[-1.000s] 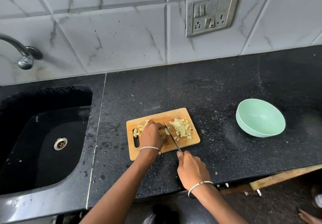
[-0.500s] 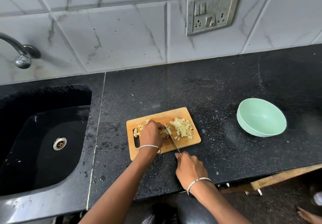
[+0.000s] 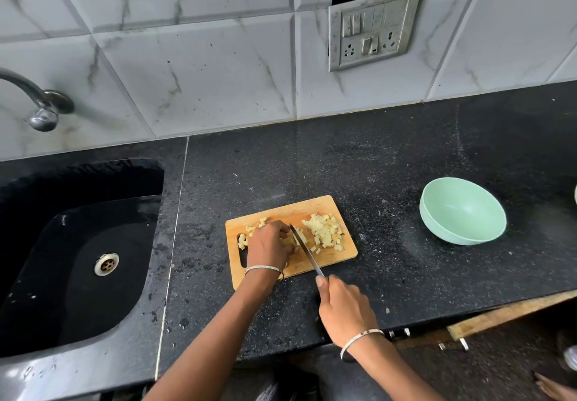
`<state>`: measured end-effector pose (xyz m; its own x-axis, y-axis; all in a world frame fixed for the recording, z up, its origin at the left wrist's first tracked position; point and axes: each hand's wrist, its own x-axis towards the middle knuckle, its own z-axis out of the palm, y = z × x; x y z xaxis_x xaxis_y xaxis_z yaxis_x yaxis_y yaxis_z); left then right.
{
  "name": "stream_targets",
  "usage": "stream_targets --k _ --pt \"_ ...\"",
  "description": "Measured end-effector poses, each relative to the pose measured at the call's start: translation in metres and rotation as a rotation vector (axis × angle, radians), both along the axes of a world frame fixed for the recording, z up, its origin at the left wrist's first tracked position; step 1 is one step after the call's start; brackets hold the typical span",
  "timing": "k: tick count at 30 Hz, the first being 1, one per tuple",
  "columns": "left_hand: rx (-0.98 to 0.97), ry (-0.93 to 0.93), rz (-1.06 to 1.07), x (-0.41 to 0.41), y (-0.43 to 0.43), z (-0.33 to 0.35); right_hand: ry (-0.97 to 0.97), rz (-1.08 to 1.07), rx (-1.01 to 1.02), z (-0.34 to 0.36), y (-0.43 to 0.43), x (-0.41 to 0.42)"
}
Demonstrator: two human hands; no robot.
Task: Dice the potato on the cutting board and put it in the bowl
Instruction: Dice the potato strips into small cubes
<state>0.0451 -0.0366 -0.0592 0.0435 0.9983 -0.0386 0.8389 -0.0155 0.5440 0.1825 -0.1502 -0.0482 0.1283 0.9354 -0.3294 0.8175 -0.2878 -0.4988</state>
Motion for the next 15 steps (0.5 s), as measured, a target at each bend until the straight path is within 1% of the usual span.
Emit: stream_targets --k 3,7,11,15 --pt "-0.004 -0.013 0.019 -0.0011 -0.0028 -0.0004 0.011 0.009 -0.018 -0.0065 0.0035 -0.0011" --pt "-0.019 0.03 -0.003 -0.0039 -0.0025 0.0 0.005 0.008 -0.044 -0.0083 0.0014 -0.0035" --pt "-0.017 0.063 -0.006 -0.0056 -0.0029 0.0012 -0.058 -0.064 -0.001 -0.0057 -0.0018 0.0002" --pt "-0.004 0.028 -0.005 -0.0047 -0.0039 0.0025 -0.029 -0.036 0.011 -0.0041 0.0007 0.0058"
